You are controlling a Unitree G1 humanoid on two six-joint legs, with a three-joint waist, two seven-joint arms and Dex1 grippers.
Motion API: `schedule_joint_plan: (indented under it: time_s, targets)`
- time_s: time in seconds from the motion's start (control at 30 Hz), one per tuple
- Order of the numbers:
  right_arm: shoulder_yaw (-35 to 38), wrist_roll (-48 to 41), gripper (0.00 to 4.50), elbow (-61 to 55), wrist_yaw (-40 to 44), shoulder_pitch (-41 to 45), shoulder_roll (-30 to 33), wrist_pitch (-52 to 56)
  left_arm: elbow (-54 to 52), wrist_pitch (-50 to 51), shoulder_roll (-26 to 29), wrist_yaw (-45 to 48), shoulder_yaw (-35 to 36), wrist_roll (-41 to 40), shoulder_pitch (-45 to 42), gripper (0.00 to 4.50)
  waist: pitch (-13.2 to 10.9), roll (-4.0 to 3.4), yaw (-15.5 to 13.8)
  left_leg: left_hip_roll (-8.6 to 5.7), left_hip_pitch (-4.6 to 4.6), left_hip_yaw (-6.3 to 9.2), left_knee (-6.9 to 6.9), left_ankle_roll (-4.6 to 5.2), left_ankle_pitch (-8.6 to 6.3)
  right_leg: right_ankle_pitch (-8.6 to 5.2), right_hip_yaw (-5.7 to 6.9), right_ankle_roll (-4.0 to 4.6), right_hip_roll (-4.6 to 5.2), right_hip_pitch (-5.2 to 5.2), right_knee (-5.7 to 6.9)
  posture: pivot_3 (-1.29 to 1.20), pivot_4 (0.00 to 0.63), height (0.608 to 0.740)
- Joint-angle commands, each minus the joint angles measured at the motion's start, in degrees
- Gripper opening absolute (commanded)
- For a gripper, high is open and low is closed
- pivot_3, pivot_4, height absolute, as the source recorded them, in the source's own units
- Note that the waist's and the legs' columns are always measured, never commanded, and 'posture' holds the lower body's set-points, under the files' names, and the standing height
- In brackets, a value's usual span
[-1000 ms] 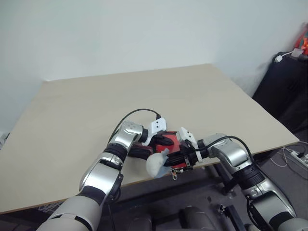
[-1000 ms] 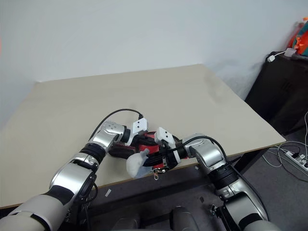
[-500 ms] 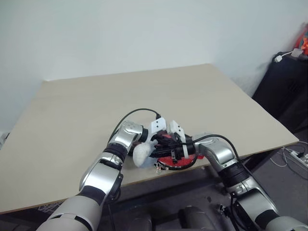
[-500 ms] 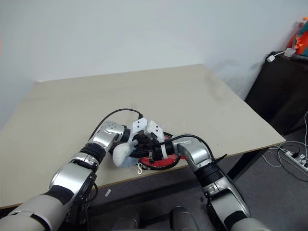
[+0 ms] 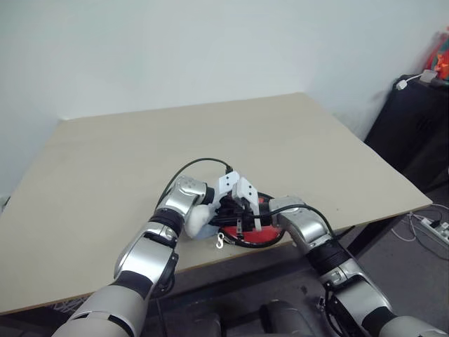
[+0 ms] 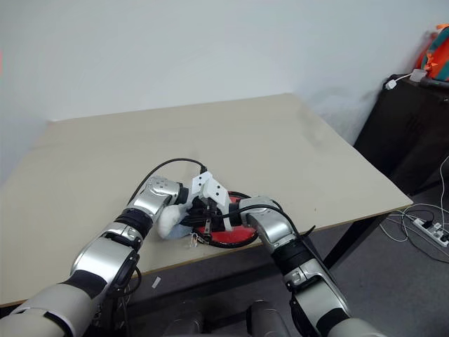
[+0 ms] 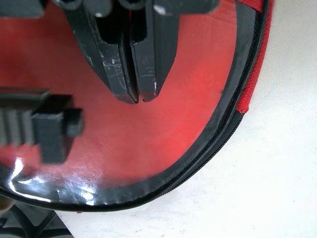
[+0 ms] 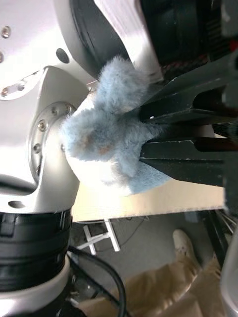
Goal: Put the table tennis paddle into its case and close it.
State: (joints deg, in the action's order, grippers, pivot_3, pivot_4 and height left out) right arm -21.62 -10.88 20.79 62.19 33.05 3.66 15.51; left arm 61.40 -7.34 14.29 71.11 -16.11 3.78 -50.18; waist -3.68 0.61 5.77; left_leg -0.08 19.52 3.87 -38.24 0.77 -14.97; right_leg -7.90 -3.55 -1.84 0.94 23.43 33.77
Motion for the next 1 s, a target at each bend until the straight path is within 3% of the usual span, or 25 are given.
schedule_joint_plan:
  time_s: [0.03, 0.77, 1.0]
  targets:
    - [0.96, 0.17, 0.01, 0.68, -2.09, 2.35, -2.73, -3.67, 1.71, 1.72, -1.13, -1.5, 0.57, 0.76, -0.37, 0.0, 0.0, 0.0, 0.1, 0.0, 0.0, 0.0, 0.0, 0.0, 0.0, 0.0, 0.0, 0.0, 0.0, 0.01, 0.0, 0.0, 0.0, 0.74]
    - [2.07, 1.64, 0.01, 8.06, -3.4, 4.48, -4.68, -6.01, 0.47, 3.71, 2.01, -5.33, 11.25, -4.11, -3.55, 0.0, -0.03, -0.03, 0.15, 0.0, 0.18, 0.02, 0.11, 0.0, 0.0, 0.06, 0.04, -0.1, -0.04, 0.34, 0.04, 0.0, 0.0, 0.74]
    - [1.92, 1.71, 2.01, 8.47, -1.85, 4.39, -3.85, -4.89, -0.31, 3.78, 1.42, -5.26, 11.15, -3.85, -2.41, 0.0, -0.03, -0.03, 0.1, -0.14, 0.96, -0.02, 0.01, 0.01, 0.01, 0.09, -0.11, -0.09, -0.01, 1.01, 0.08, 0.0, 0.0, 0.74]
